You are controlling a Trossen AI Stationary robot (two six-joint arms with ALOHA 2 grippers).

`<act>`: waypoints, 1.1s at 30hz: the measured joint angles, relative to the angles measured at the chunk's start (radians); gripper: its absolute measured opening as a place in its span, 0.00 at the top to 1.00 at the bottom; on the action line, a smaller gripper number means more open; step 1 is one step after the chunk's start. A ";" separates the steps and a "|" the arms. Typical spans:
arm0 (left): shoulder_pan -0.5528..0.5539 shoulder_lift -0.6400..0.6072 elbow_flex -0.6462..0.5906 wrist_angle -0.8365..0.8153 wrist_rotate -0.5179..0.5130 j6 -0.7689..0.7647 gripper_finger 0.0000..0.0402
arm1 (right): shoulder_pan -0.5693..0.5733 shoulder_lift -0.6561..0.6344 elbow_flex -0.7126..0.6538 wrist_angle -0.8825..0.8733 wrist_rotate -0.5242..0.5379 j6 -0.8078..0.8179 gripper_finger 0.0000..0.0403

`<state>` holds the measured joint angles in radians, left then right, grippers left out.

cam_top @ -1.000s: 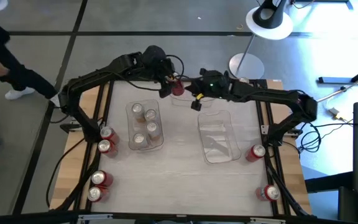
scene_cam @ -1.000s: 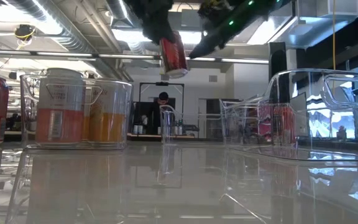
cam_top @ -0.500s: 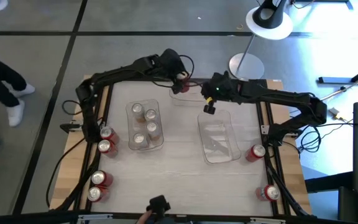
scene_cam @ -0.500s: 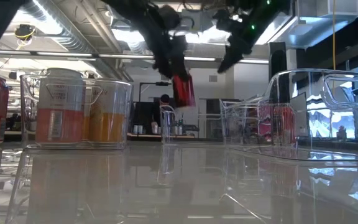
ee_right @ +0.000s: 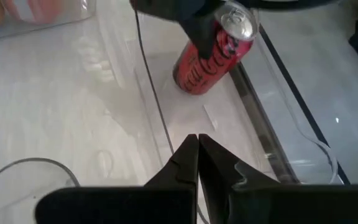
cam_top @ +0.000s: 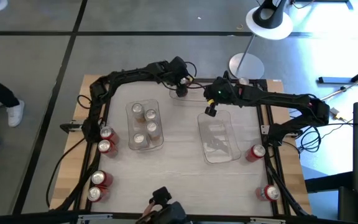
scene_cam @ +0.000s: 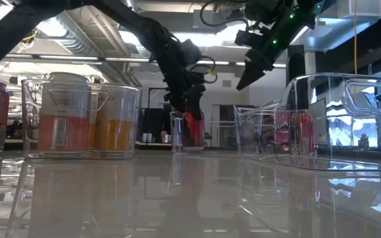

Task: Sort soda cans
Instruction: Put the top left red black soda can into the middle transparent bin

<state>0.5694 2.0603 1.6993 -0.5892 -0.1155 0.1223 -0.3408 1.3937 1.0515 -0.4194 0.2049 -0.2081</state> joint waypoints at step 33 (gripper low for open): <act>0.005 0.006 0.017 -0.026 -0.011 -0.009 0.24 | 0.000 0.000 0.041 -0.037 0.046 0.117 0.53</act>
<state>0.5747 2.0659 1.7164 -0.6154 -0.1264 0.1134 -0.3405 1.3940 1.0929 -0.4560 0.2509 -0.0906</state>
